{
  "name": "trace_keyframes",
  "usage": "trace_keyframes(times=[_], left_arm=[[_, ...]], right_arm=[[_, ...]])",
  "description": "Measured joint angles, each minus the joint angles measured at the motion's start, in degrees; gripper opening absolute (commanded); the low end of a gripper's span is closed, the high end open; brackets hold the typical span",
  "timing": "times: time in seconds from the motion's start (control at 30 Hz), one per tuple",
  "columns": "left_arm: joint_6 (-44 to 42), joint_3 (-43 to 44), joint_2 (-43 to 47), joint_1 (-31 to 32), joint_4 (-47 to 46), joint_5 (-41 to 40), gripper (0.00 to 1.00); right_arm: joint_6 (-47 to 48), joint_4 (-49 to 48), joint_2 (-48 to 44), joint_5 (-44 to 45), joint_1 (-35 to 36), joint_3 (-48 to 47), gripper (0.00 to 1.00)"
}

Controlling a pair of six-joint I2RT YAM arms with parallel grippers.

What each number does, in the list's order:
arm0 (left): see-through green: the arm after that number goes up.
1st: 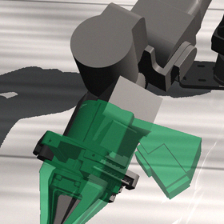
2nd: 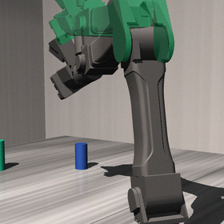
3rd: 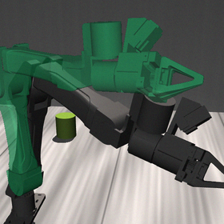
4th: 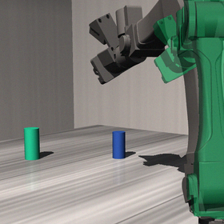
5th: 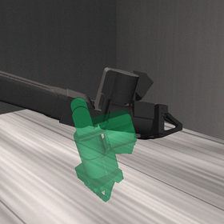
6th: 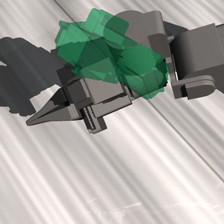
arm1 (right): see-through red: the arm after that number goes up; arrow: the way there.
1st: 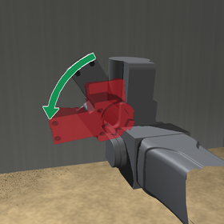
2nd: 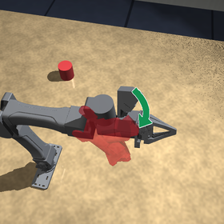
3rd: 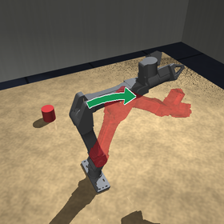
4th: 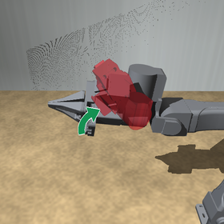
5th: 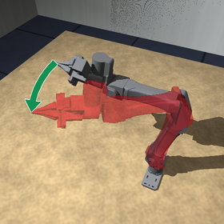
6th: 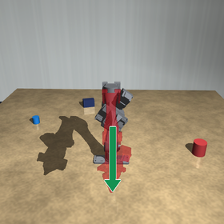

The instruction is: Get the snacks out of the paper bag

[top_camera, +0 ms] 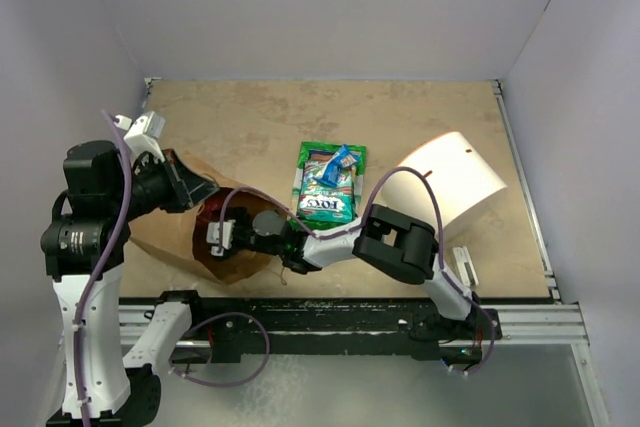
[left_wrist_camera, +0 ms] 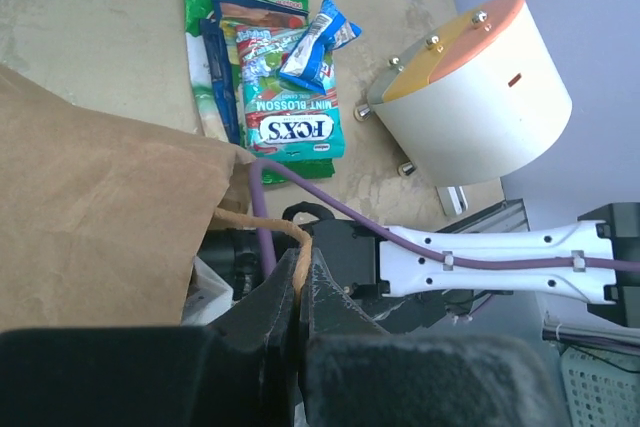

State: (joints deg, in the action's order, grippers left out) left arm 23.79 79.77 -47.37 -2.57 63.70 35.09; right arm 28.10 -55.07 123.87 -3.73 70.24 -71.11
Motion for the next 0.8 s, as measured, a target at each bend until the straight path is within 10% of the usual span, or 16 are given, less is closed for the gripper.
trace_keyframes(times=[0.8], left_arm=[[-1.9, 4.1, -2.0, 0.0, 0.7, 7.4, 0.0]], right_arm=[[-9.8, 9.3, 18.4, 3.0, 0.6, -24.7, 0.95]])
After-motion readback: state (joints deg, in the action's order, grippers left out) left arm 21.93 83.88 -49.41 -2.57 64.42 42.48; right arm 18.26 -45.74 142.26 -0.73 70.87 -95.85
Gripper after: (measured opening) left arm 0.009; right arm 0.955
